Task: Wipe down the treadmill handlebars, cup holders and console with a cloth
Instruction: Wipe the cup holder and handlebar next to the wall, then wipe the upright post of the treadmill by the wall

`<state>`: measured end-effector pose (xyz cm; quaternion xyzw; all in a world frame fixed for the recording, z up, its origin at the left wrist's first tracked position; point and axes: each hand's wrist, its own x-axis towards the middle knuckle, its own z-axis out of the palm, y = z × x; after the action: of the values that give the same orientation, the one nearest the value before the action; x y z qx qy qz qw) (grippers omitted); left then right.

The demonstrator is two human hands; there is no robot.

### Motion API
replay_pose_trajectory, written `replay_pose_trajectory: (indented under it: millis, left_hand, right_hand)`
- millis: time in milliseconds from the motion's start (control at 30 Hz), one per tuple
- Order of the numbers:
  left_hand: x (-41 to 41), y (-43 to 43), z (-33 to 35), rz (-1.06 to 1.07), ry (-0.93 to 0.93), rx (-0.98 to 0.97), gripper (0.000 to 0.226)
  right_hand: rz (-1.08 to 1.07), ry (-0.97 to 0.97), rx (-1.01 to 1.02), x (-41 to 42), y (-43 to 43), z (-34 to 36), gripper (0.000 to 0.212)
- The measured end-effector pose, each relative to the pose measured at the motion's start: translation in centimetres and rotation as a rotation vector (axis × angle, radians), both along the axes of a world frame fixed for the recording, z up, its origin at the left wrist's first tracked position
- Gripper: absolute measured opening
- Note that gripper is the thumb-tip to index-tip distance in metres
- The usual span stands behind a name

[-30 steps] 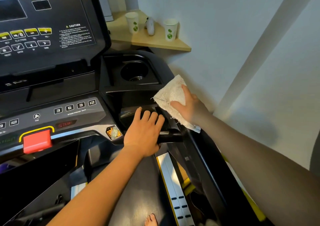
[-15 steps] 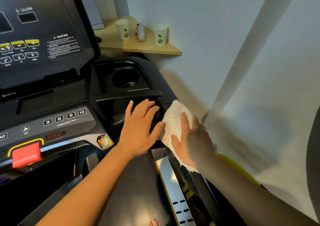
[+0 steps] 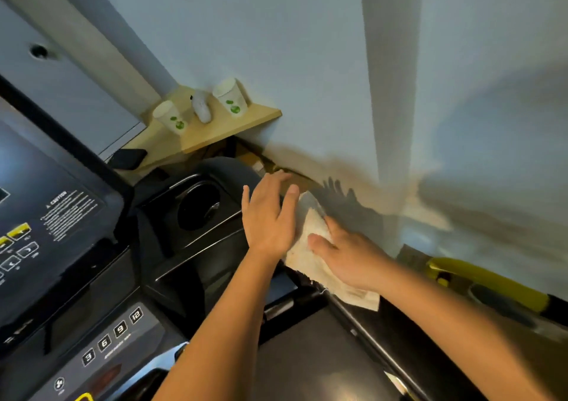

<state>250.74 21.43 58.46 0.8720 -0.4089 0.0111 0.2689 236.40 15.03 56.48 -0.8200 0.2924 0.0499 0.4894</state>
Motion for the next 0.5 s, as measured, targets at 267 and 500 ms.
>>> replay_pose_trajectory:
  millis: [267,500]
  left_hand:
    - [0.4,-0.8,-0.8,0.058,-0.119,0.06,0.057]
    - [-0.5,-0.5,-0.5,0.089,-0.021,-0.098,0.053]
  right_hand:
    - [0.197,0.164,-0.114,-6.4,2.3,1.4,0.072]
    - [0.023,-0.078,0.412,0.7,-3.0,-0.9,0.055]
